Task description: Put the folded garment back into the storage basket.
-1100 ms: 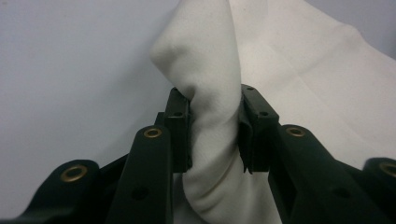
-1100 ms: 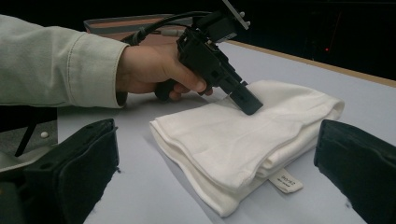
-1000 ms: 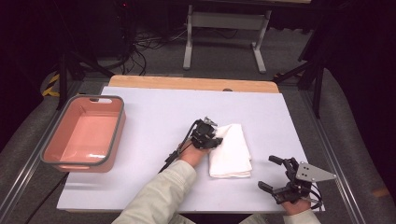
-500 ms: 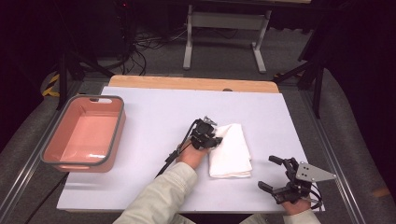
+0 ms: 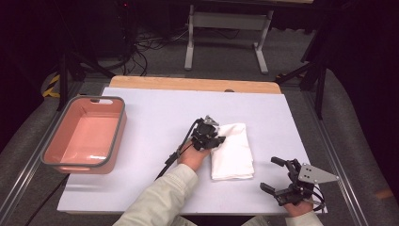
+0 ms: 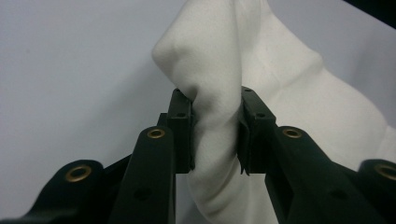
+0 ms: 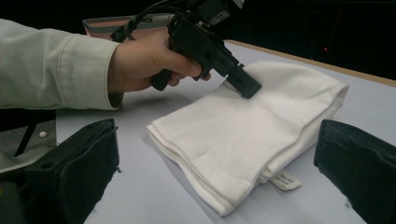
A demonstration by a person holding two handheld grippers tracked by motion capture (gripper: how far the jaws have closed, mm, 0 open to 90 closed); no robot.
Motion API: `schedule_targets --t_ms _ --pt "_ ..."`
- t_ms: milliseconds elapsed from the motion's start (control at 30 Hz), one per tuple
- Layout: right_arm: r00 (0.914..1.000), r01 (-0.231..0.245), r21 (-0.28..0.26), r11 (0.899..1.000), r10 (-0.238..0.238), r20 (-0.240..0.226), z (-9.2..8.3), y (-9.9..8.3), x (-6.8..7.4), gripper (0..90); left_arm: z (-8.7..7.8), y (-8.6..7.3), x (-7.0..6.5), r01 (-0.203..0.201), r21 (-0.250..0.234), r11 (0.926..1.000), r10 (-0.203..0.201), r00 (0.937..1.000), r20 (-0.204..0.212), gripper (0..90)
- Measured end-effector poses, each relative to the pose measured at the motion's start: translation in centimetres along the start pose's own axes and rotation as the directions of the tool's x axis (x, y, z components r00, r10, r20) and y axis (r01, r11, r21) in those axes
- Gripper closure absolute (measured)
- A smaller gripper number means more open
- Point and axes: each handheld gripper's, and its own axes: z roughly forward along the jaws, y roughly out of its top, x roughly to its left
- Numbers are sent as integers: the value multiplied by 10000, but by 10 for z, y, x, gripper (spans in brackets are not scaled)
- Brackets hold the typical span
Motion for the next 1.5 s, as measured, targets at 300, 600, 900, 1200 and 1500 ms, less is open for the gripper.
schedule_targets --t_ms 300,600,900,1200,1500 --pt "10000 4 8 10000 -4 16 0 0 1 6 -21 7 -17 -609 -824 9947 635 9976 291 706" --pt "10000 -32 -19 10000 32 -28 -1 1 0 6 -35 12 -30 -880 -1280 9879 961 9936 586 706" --pt "10000 -52 24 10000 52 2 0 0 0 6 -52 18 -42 -1272 -1763 9761 1406 9879 658 707" --pt "10000 -63 43 10000 63 16 0 0 -1 6 -71 26 -51 -1938 -2107 9581 2068 9775 413 706" --pt "10000 -92 48 9999 92 11 1 -1 -1 6 -87 29 -48 -2084 -2361 9491 2216 9746 306 706"
